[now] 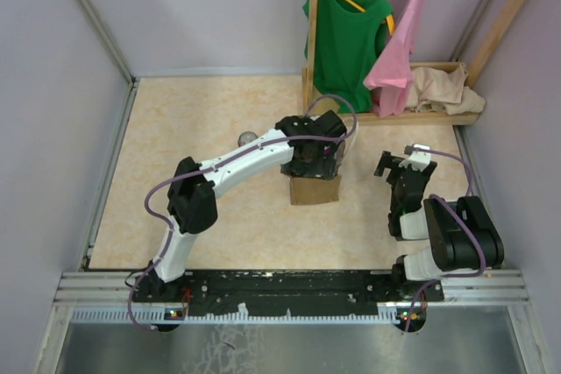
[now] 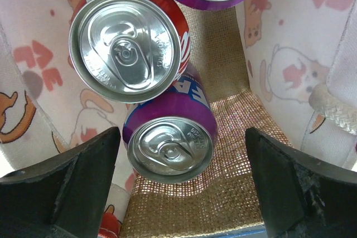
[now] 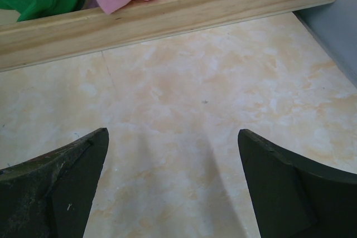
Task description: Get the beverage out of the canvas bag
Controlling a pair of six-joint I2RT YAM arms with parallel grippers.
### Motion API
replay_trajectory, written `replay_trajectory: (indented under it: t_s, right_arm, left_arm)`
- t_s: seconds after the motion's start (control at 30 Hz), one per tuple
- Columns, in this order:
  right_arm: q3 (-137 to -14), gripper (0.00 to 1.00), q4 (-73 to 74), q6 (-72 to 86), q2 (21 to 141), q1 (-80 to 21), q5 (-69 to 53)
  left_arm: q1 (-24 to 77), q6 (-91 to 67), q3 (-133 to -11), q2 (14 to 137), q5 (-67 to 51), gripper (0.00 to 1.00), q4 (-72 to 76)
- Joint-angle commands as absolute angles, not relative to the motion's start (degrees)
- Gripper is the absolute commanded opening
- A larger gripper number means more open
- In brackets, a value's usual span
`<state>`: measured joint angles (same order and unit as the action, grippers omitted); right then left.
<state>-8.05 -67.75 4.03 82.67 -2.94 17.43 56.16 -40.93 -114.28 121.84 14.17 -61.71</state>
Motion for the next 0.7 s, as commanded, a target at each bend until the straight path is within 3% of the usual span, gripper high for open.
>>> replay_trajectory:
  t_s: [0.0, 0.27, 0.47, 0.57, 0.67]
  right_arm:
    - [-9.6, 0.99, -71.2, 3.5, 82.7, -2.9, 18.0]
    - [-9.6, 0.99, -71.2, 3.5, 82.7, -2.9, 18.0]
    - [-9.6, 0.99, -71.2, 3.5, 82.7, -2.9, 18.1]
    - [-9.6, 0.99, -71.3, 3.5, 82.7, -2.9, 18.1]
    - [-9.6, 0.99, -71.2, 3.5, 82.7, -2.9, 18.1]
  left_arm:
    - [56.3, -40.9, -112.2, 123.5, 11.8, 0.99, -65.4]
    - [55.6, -39.3, -111.4, 124.8, 9.4, 0.94, -64.8]
    - [55.6, -38.4, -109.2, 125.7, 6.7, 0.80, -64.3]
    - [55.6, -37.9, -109.2, 126.2, 5.4, 0.63, -64.3]
    - [55.5, -37.3, -109.8, 126.1, 4.9, 0.34, -64.3]
